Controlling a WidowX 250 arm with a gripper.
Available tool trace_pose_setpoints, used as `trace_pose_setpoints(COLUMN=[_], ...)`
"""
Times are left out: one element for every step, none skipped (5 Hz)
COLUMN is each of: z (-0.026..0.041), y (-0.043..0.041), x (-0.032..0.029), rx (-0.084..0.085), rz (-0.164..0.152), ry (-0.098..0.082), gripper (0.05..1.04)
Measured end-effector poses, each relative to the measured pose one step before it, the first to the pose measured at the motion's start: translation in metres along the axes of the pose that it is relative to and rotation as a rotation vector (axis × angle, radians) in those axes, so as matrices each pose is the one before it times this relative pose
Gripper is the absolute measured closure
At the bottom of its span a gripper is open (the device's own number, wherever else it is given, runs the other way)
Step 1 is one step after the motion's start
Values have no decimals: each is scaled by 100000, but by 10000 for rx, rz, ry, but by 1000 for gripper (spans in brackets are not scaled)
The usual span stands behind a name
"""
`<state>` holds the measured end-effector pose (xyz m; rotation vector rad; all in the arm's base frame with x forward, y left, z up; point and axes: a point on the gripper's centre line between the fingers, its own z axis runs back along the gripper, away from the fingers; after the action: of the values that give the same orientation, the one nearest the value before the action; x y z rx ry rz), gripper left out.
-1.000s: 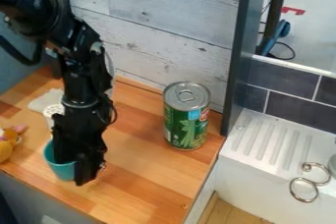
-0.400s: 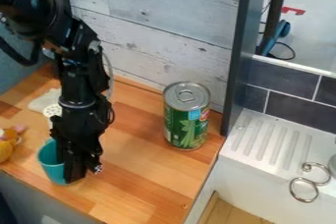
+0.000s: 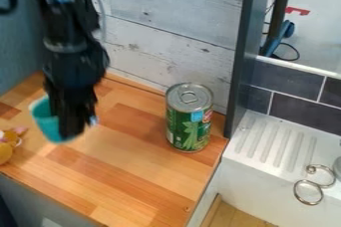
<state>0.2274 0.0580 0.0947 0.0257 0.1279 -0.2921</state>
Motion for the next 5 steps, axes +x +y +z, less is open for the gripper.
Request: trace_pose_setpoints(z=[3243,1378,-658,-3254,-3108], y=[3084,3363,3063,2112,1507], x=[-781,-787,-110,398,442], rx=[229,481,393,-142,-301], rz=[918,1075,728,326,136], ry=[-762,-344,301,512,458], gripper=[971,971,971,971,971])
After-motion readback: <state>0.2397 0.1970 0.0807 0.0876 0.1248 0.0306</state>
